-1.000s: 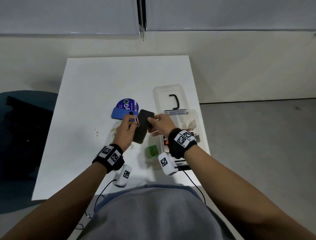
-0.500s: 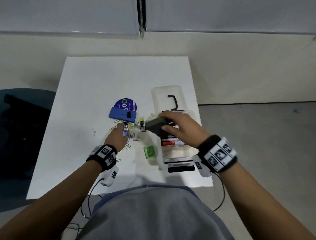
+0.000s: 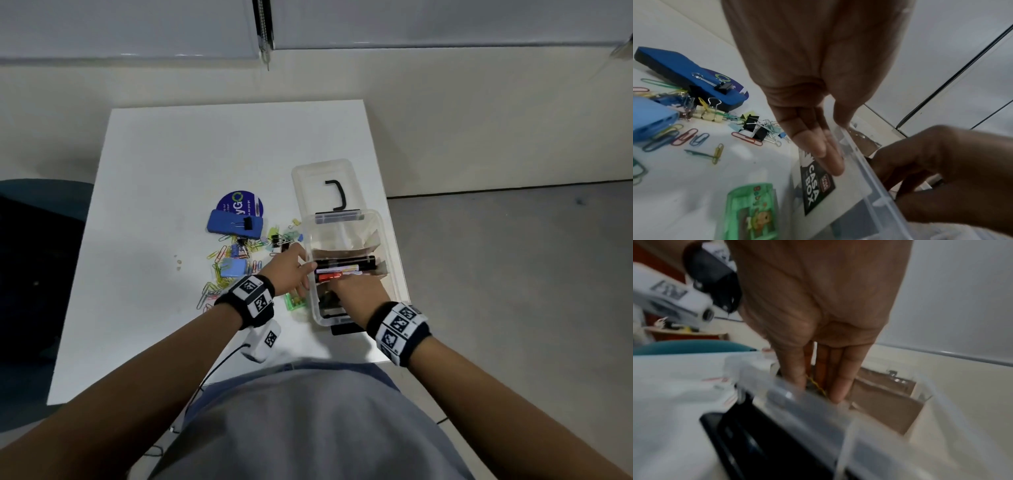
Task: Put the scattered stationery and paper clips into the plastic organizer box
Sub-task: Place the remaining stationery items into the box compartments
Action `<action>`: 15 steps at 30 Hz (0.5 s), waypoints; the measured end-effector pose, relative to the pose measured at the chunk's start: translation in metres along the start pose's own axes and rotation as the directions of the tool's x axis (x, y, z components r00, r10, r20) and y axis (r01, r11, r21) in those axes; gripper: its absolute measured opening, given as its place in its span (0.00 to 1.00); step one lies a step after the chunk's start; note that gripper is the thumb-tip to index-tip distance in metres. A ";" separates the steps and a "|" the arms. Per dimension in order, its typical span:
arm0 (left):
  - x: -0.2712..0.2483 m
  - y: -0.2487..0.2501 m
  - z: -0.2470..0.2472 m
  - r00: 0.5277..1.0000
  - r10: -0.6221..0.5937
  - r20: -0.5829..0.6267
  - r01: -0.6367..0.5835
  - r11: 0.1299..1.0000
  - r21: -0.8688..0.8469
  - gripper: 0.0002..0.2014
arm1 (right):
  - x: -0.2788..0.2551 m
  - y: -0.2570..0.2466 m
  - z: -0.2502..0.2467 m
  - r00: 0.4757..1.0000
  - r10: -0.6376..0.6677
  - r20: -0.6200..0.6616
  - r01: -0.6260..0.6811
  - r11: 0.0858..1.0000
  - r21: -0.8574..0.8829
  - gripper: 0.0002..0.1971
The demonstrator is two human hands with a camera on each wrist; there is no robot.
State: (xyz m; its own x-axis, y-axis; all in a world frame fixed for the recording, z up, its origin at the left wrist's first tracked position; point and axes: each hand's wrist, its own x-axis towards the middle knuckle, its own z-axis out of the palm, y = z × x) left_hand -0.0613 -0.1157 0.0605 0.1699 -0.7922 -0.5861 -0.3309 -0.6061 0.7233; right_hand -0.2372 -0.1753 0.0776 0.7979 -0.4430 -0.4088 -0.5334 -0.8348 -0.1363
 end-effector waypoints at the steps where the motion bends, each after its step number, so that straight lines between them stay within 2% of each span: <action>1: 0.000 0.000 0.000 1.000 -0.002 -0.002 0.002 1.000 -0.003 0.12 | 0.005 -0.001 0.008 0.999 0.021 0.038 -0.020 1.000 -0.007 0.12; 4: 0.002 -0.003 0.000 1.000 -0.005 0.016 0.005 1.000 -0.012 0.12 | 0.018 -0.002 0.022 0.982 0.064 0.176 -0.060 0.998 -0.027 0.11; 6: 0.004 -0.007 -0.004 1.000 0.002 0.022 -0.002 1.000 -0.028 0.11 | 0.024 -0.001 0.023 0.973 0.075 0.219 -0.071 0.997 -0.028 0.13; 7: 0.008 -0.013 -0.009 1.000 0.008 -0.002 -0.008 0.999 -0.043 0.10 | 0.026 -0.001 0.023 0.970 0.074 0.230 -0.072 0.997 -0.019 0.15; 9: 0.017 -0.022 -0.024 0.991 0.018 -0.130 -0.025 0.998 -0.051 0.04 | 0.028 0.000 0.020 0.966 0.058 0.251 -0.067 0.997 0.027 0.17; 10: 0.024 -0.029 -0.036 0.977 0.026 -0.209 -0.023 1.000 0.018 0.07 | 0.028 0.000 0.017 0.962 0.052 0.267 -0.070 0.996 0.058 0.17; 12: 0.044 -0.045 -0.065 0.941 0.069 -0.332 0.024 0.963 0.269 0.17 | 0.027 0.002 0.012 0.948 0.045 0.315 -0.087 0.989 0.121 0.16; 14: 0.061 -0.058 -0.093 0.913 0.088 -0.398 0.129 0.863 0.489 0.28 | 0.024 0.002 0.003 0.938 0.023 0.347 -0.089 0.980 0.178 0.15; 15: 0.068 -0.065 -0.104 0.909 0.088 -0.407 0.190 0.782 0.593 0.32 | 0.021 0.002 -0.003 0.938 0.015 0.347 -0.090 0.975 0.202 0.14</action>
State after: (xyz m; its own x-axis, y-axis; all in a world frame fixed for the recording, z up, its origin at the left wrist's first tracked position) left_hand 0.0686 -0.1379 0.0117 0.5029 -0.8027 -0.3207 -0.7774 -0.5822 0.2381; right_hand -0.2207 -0.1868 0.0715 0.6429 -0.3145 -0.6984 -0.6489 -0.7081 -0.2785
